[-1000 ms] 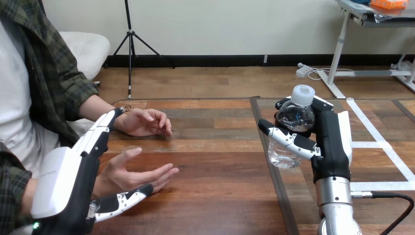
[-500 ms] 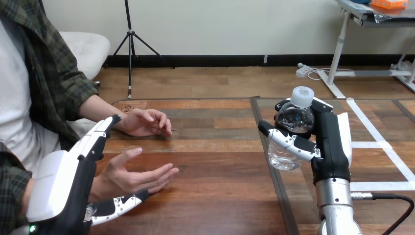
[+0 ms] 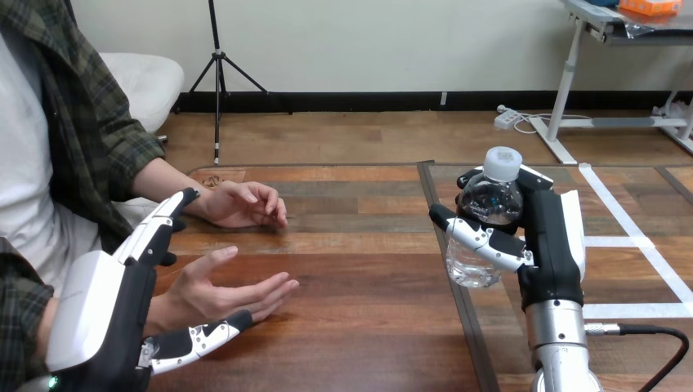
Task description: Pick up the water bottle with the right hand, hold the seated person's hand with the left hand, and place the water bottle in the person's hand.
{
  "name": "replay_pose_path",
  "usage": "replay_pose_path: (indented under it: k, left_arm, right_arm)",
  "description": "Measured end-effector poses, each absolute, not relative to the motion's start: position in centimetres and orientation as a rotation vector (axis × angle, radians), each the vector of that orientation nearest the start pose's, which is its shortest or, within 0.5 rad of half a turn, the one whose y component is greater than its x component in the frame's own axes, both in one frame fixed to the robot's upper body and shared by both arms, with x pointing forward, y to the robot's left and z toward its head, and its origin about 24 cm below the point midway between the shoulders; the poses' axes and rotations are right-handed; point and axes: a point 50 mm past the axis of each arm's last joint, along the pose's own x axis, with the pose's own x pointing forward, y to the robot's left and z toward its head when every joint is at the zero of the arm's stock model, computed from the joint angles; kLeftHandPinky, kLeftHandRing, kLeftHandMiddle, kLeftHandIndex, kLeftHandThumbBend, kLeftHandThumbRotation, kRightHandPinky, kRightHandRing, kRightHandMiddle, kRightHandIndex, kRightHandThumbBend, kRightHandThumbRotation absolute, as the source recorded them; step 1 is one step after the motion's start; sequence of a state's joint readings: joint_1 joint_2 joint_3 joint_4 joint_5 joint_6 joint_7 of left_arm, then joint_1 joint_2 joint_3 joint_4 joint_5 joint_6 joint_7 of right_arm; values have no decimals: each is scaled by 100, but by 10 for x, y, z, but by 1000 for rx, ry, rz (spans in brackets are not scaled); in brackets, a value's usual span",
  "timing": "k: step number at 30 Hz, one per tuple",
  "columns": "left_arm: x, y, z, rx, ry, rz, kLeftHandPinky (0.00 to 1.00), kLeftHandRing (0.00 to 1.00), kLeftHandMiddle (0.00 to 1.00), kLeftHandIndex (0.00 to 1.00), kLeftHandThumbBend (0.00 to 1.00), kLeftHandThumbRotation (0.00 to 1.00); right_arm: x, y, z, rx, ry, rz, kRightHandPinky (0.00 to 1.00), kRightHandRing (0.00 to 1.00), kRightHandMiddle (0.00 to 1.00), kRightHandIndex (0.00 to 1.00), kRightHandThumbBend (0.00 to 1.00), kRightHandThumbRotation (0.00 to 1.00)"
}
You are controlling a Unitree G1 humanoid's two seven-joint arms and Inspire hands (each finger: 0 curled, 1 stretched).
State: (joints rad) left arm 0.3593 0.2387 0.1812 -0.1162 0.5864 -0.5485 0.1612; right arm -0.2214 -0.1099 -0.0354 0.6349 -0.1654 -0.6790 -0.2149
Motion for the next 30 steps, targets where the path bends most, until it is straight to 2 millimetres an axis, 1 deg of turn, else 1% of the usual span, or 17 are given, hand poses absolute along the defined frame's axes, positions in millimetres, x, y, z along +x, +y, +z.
replay_pose_path:
  k: [9,19,30]
  left_arm:
    - [170,217,52,852,-293,57,67,84,89,89,87,1]
    - [170,219,51,882,-255,52,75,86,89,89,86,4]
    - [168,221,49,935,-211,34,79,86,89,88,87,2]
  right_arm:
    - [277,-171,22,-217,-281,-105,30,36,43,47,70,0]
    - [277,-171,22,-218,-281,-101,31,37,44,47,70,0]
    - [277,-171,22,-218,-279,-102,32,38,44,47,70,0]
